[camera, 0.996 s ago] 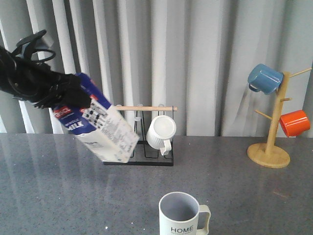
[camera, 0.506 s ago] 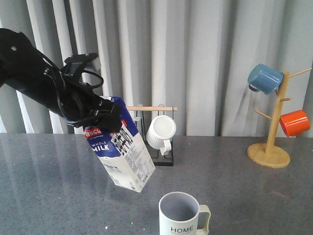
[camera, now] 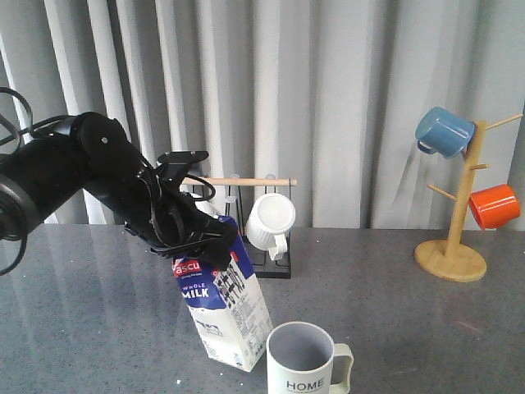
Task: Place milk next to cup
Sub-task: 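Lower the carton upright beside the HOME mug and open the left gripper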
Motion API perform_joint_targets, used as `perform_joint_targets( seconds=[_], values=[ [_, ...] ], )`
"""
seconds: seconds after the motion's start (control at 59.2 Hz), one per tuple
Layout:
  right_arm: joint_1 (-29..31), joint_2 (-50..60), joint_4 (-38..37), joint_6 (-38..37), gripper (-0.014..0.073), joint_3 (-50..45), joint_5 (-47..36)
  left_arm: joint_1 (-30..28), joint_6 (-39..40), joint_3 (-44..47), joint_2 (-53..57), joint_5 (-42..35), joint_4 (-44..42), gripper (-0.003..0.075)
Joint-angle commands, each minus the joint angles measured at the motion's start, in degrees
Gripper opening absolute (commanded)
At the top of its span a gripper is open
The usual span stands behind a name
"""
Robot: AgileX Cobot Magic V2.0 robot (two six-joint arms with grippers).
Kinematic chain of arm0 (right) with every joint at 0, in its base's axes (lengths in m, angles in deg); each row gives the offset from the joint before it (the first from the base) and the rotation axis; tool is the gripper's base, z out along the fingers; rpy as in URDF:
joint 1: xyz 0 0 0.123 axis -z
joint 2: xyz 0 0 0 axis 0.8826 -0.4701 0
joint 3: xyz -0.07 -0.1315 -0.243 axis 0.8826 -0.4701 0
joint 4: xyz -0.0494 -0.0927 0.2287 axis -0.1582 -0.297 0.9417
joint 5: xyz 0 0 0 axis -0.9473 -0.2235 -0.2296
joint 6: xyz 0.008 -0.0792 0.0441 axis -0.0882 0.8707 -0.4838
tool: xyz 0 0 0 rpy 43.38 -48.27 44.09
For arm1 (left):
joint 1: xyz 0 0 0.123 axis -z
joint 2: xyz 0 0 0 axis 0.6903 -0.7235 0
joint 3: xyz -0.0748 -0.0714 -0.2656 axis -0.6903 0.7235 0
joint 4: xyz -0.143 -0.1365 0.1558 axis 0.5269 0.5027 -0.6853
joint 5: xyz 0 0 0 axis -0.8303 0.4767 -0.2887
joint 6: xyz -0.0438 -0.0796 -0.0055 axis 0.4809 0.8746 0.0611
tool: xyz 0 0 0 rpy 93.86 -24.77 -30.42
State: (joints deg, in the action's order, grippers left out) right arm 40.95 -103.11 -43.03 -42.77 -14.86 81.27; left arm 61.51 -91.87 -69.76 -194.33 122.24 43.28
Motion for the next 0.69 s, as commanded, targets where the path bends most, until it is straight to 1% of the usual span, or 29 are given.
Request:
perform_joint_targets(
  seconds=[0.0,0.236,0.405,0.591,0.675],
  values=[
    [-0.02,0.18,0.0,0.03,-0.0008,1.59,-3.04,0.62,0.63,-1.37,3.18,-1.07,1.41,-0.0006],
    [-0.02,0.18,0.0,0.03,-0.0008,1.59,-3.04,1.01,0.58,-1.37,3.18,-1.07,1.48,0.0012],
    [-0.02,0.18,0.0,0.03,-0.0008,1.59,-3.04,1.01,0.58,-1.37,3.18,-1.07,1.48,0.0047],
    [-0.02,0.18,0.0,0.03,-0.0008,1.59,-3.04,1.01,0.63,-1.37,3.18,-1.07,1.62,0.0122],
    [-0.02,0.18,0.0,0.03,-0.0008,1.59,-3.04,1.01,0.63,-1.37,3.18,-1.07,2.08,0.0186]
  ],
)
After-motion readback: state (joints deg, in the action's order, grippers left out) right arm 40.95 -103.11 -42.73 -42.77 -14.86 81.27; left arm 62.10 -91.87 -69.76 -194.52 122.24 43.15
